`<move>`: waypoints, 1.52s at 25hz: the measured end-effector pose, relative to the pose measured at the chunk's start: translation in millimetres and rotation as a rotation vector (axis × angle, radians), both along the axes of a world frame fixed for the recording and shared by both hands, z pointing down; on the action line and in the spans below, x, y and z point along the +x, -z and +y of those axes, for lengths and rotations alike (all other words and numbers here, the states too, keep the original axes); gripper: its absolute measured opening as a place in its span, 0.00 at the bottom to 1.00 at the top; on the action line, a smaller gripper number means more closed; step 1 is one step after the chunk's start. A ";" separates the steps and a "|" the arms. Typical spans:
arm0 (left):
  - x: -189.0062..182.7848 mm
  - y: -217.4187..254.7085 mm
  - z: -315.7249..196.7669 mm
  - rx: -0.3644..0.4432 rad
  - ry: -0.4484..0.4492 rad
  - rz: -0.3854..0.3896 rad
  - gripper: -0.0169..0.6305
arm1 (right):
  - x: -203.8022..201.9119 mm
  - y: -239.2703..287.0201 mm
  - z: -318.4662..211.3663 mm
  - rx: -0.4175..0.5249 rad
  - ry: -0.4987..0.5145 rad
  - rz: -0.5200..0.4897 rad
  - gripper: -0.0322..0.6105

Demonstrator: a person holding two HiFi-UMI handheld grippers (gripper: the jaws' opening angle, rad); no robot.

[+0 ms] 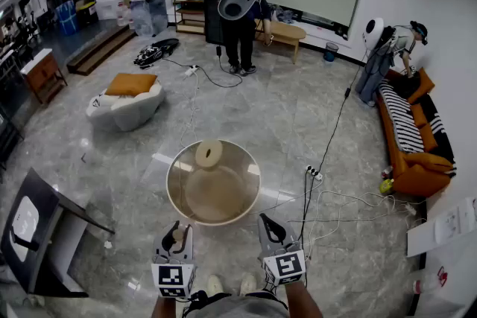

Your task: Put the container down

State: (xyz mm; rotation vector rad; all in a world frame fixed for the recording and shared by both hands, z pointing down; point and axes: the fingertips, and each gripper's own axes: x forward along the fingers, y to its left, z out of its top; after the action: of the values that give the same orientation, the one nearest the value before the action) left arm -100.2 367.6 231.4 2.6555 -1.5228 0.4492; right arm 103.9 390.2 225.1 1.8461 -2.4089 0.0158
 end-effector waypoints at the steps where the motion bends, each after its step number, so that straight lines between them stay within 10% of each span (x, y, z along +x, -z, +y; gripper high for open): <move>1: 3.3 -0.3 -0.2 -0.002 0.003 0.000 0.22 | 4.2 -0.6 -0.1 0.001 -0.002 -0.002 0.05; 27: 94.1 6.2 15.6 0.031 0.084 -0.002 0.22 | 91.2 -5.3 12.8 0.024 0.079 -0.009 0.05; 38: 106.9 -13.7 -52.3 0.003 0.097 -0.019 0.22 | 101.0 -20.2 -59.3 0.013 0.099 -0.014 0.05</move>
State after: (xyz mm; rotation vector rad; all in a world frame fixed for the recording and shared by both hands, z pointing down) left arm 6.7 315.3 245.1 2.5729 -1.6494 0.4683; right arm 204.8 330.9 245.3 1.7353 -2.5123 0.0053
